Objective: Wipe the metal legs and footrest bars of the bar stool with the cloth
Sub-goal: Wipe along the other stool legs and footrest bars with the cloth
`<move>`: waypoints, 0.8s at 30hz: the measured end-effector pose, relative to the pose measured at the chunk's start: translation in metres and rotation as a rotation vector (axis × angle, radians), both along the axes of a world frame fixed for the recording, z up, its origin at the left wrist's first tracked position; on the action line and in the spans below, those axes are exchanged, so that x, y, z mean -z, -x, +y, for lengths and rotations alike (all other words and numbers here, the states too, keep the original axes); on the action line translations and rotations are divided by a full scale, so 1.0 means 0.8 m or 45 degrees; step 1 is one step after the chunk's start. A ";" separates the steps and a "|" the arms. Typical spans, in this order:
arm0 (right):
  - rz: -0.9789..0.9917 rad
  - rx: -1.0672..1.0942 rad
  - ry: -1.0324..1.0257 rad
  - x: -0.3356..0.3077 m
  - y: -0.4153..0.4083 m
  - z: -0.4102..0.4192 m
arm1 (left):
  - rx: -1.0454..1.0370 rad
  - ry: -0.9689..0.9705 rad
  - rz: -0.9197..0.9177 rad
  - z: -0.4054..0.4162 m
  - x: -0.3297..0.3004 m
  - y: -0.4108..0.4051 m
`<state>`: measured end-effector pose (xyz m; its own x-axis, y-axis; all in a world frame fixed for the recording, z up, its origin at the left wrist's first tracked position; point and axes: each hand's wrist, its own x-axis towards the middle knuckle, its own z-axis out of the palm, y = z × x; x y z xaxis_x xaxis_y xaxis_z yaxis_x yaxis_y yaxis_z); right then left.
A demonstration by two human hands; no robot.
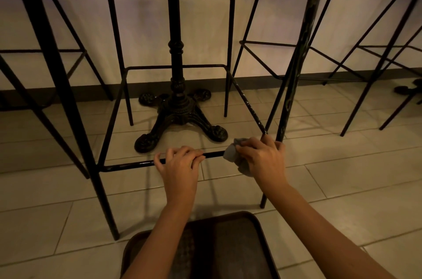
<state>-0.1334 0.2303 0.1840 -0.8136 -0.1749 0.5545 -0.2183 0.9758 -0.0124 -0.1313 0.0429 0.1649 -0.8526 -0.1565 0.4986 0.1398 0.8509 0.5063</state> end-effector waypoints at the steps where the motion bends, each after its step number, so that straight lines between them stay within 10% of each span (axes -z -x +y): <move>1: -0.012 0.031 0.000 -0.001 -0.002 0.004 | 0.002 -0.002 0.002 0.000 0.000 0.000; 24: -0.258 0.284 -0.077 -0.027 -0.013 0.023 | 0.084 -0.016 -0.004 0.030 0.001 0.007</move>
<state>-0.1234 0.2484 0.2052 -0.9287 -0.0071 0.3707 0.0026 0.9997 0.0258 -0.1369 0.0666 0.1642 -0.8627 -0.1061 0.4944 0.1939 0.8335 0.5173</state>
